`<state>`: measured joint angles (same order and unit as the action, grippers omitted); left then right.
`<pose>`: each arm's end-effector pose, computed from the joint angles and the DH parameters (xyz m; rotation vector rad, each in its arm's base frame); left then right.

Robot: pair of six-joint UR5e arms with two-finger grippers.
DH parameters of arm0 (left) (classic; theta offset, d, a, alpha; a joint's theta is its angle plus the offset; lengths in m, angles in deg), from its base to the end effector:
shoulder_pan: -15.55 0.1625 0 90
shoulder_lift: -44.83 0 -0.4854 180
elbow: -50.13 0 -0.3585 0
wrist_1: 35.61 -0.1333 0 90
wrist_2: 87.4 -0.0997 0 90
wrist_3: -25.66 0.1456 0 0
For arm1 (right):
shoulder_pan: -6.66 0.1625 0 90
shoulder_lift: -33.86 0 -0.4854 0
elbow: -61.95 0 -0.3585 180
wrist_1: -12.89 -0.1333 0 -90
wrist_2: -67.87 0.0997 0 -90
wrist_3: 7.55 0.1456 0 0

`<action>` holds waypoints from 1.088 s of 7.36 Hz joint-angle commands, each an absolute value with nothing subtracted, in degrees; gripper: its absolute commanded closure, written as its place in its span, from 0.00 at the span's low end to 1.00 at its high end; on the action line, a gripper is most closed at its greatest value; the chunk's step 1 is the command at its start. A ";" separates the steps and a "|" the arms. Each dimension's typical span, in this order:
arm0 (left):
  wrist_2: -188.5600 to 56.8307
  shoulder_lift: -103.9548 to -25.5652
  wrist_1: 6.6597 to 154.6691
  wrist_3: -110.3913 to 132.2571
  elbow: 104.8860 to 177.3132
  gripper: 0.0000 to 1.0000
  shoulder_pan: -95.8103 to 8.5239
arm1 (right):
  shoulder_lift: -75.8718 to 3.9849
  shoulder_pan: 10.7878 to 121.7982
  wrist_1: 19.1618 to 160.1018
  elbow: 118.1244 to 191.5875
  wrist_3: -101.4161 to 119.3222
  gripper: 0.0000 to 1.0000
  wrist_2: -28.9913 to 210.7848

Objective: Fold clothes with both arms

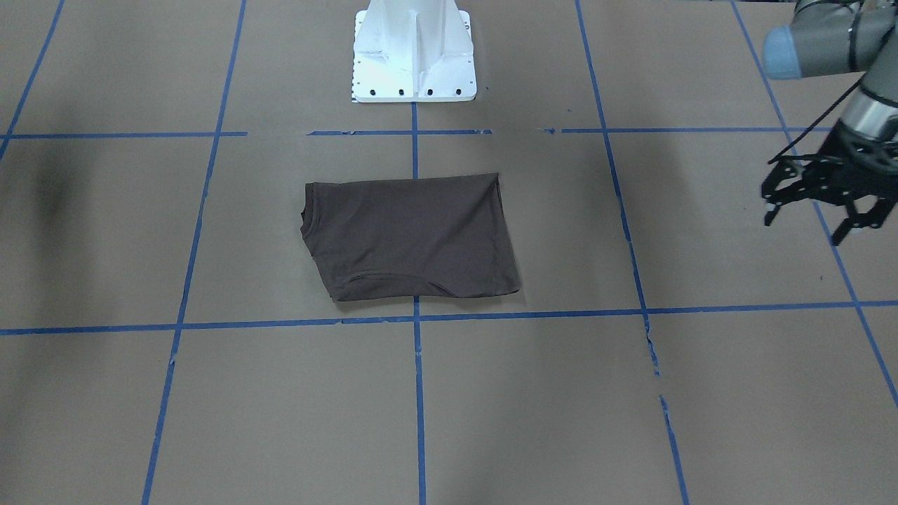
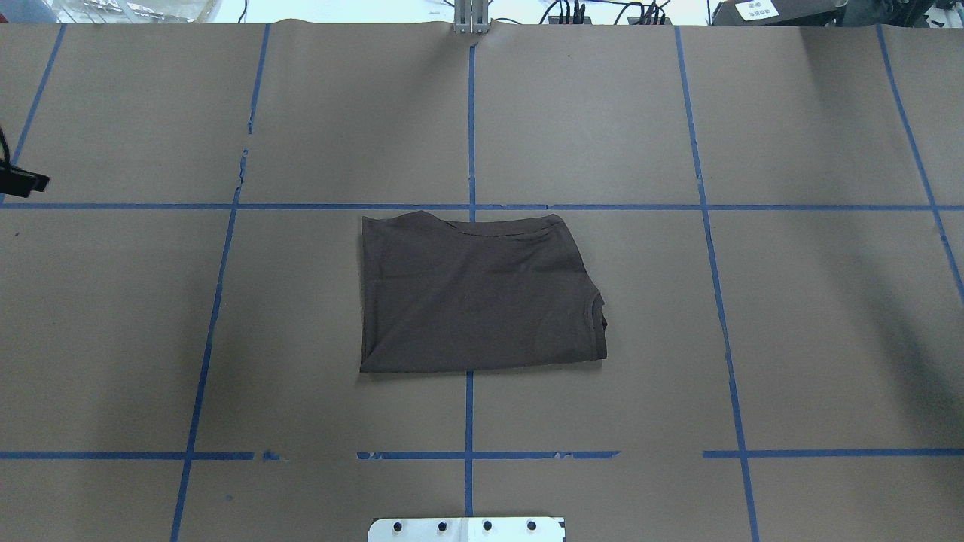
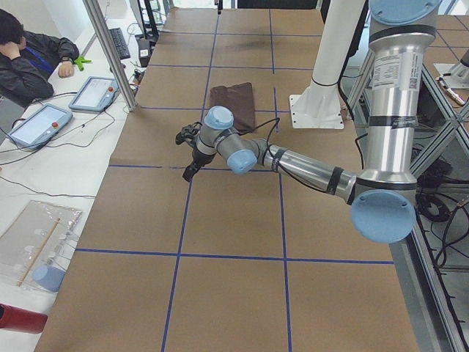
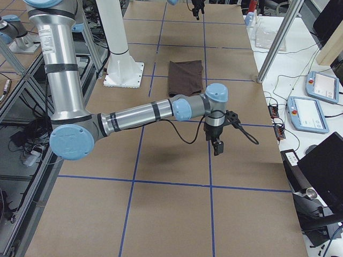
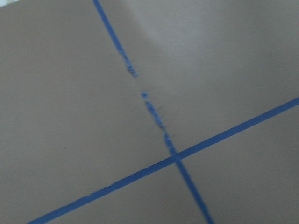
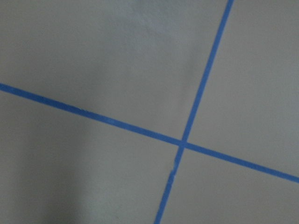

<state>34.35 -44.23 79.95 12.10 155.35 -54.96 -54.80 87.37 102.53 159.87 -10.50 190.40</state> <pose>0.1118 -0.4859 0.5906 0.4991 0.7035 0.2896 -0.0238 -0.4865 0.6944 0.1321 -0.5761 -0.2551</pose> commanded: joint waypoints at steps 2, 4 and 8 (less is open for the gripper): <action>41.80 -40.35 70.21 18.17 152.46 0.00 -63.54 | -61.92 94.10 102.36 158.54 -10.80 0.00 199.12; 44.68 -39.28 65.77 26.96 146.30 0.00 -69.76 | -62.55 95.52 102.97 161.34 -10.45 0.00 200.85; 48.31 -34.79 58.56 32.34 148.13 0.00 -74.80 | -64.66 95.43 107.89 167.07 -10.18 0.00 200.68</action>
